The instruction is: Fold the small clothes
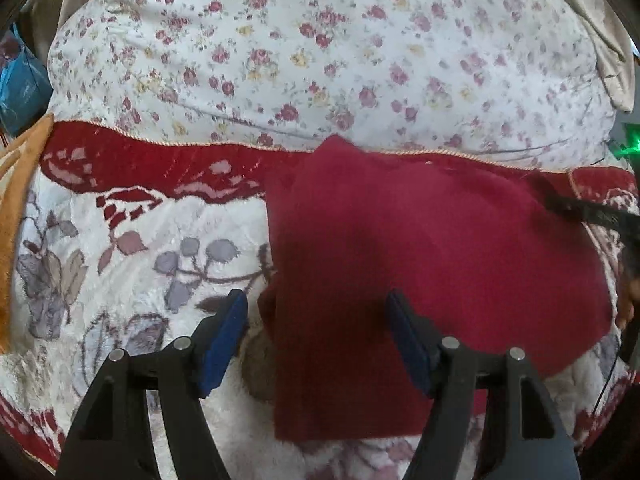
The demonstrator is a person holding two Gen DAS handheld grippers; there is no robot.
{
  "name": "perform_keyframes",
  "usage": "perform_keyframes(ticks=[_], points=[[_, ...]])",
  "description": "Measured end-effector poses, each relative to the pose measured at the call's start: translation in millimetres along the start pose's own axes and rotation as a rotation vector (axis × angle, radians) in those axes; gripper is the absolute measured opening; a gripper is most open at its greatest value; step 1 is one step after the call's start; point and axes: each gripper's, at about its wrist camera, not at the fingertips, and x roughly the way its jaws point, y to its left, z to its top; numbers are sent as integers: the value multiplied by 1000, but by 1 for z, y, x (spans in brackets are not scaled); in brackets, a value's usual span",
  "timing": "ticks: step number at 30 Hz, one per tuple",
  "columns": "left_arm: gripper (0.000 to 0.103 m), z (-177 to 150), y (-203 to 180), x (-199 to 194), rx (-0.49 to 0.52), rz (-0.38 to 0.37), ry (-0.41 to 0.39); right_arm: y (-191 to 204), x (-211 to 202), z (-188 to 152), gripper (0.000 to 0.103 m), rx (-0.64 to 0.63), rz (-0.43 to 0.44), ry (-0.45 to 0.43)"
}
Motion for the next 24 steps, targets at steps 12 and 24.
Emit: perform_keyframes(ticks=[12,24], points=[[72,-1,7,13,-13,-30,8,27,12,20,55,-35,-24,-14],[73,-11,27,8,-96,-155,58,209,49,26,55,-342,263,78]])
